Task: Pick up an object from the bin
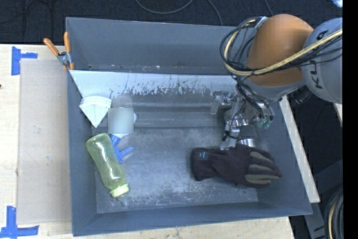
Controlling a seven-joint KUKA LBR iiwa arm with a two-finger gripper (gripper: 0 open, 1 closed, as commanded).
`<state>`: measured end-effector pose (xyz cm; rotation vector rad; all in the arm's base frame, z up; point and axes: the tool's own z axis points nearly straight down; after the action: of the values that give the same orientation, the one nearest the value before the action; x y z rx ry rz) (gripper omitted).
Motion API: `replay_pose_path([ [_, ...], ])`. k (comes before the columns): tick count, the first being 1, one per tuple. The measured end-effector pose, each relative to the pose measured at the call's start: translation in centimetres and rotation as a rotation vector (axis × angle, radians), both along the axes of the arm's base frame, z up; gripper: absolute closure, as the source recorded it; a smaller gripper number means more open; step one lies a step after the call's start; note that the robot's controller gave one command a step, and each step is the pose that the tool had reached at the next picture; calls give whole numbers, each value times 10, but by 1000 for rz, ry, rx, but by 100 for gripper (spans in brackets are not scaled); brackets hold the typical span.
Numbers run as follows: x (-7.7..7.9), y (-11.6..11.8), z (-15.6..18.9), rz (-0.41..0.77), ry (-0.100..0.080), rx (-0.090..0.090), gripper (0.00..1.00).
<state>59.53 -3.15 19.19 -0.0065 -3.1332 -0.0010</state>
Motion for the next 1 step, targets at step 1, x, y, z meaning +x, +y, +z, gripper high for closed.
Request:
replay_pose_path([
  [1,1,0,5,1,-7,0,0],
])
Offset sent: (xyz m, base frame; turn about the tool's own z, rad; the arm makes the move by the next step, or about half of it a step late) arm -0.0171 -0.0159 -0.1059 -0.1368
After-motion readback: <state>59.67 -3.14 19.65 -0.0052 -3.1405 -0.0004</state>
